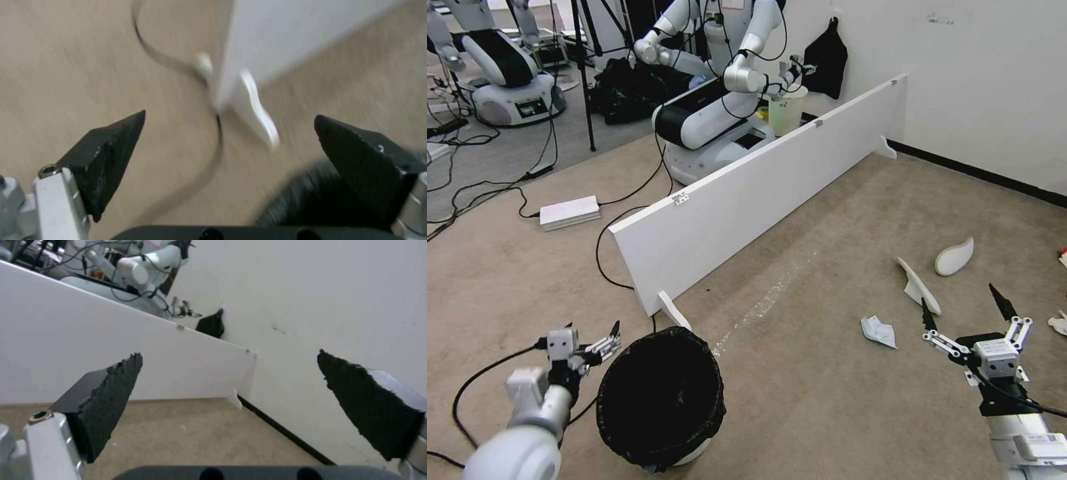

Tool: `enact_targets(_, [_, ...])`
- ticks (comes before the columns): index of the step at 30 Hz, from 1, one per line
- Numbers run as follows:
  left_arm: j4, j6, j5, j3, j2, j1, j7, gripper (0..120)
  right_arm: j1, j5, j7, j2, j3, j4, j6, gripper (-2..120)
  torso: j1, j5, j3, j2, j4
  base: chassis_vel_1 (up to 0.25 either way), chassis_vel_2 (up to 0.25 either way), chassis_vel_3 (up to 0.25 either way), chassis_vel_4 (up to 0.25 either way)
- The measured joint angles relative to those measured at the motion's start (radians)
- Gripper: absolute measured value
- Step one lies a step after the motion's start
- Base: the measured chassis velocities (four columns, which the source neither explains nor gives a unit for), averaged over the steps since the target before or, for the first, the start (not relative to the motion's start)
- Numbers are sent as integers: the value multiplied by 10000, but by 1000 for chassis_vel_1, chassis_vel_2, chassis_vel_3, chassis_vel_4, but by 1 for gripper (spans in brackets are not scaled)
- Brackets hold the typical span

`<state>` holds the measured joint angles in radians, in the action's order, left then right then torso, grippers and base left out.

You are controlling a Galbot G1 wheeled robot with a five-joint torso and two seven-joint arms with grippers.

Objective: Pick up the trash bin, then pick up the garbage from the floor and place it into the trash bin.

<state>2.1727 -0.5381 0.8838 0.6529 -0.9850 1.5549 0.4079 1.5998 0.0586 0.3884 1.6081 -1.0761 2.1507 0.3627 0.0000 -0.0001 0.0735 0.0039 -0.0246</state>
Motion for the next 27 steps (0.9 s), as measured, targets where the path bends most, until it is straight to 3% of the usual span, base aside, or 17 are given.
enact_targets(1, [18,-609,1009,-43,242,-208,435,100,-52,-23,-1,0,-40,-40,-48,100,0,0,0,0,1,0,0,0,0])
enact_targets(2, [18,-609,1009,-43,242,-208,435,100,-52,-23,-1,0,-40,-40,-48,100,0,0,0,0,1,0,0,0,0])
enact_targets(5, [-50,-1249,2426,-118,539,-460,1142,100,-130,-62,15,-1,-158,-298,-78,100,0,0,0,0,1,0,0,0,0])
enact_targets(10, [-12,-1284,2976,-202,543,-474,1587,100,-203,-59,34,0,-233,-597,-45,100,0,0,0,0,2,0,0,0,0])
enact_targets(16, [70,-1295,3560,-572,564,-544,2643,100,-323,-22,38,0,-145,-944,-10,100,0,0,0,0,2,0,0,0,0])
enact_targets(19, [63,-1327,4205,-765,568,-583,3483,100,-470,-5,39,0,-11,-1194,-10,100,0,1,0,0,2,0,0,0,0])
enact_targets(27, [-542,-1395,4031,-956,815,-699,3664,100,-734,9,41,0,224,-1620,-23,100,0,0,0,0,2,0,0,0,0])
